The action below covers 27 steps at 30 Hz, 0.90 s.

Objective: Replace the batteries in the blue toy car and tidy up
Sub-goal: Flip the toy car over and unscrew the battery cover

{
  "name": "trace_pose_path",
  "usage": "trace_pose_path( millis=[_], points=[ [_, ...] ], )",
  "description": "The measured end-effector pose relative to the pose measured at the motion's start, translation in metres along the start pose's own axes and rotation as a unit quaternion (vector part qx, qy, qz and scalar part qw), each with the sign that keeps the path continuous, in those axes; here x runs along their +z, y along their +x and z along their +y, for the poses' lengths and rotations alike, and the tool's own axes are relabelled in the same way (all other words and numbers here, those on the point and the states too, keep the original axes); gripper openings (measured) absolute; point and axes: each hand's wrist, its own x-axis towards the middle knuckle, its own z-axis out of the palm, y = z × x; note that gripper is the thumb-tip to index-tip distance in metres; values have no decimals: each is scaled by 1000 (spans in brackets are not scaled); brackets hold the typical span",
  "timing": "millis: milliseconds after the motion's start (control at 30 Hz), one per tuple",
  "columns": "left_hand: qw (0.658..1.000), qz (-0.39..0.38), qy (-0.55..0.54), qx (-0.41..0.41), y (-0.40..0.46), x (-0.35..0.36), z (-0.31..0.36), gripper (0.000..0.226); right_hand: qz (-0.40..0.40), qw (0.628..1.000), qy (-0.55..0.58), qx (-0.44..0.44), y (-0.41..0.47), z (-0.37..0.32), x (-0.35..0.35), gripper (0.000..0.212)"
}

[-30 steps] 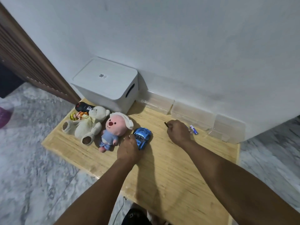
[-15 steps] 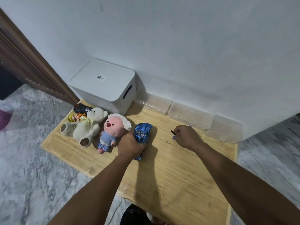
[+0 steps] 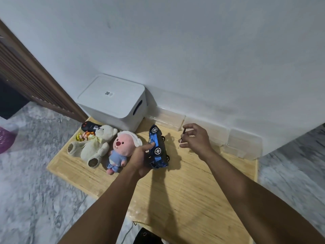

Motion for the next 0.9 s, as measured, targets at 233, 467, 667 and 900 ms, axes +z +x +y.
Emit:
trace_pose_path(
  millis=[233,467,667,900],
  points=[
    [999,-24,-23,0,4,-1,-1,57,-7,958,-286,-6,2,25,-7,33],
    [997,-66,-26,8,-4,-6,0,45,8,998,-53,33,-8,9,8,24],
    [991,-108,-84,3,-5,-4,8,54,13,995,85,-46,-23,-47,13,13],
    [997,-64,-3,38,-4,10,12,42,38,988,59,-137,-27,-63,24,12]
  ],
)
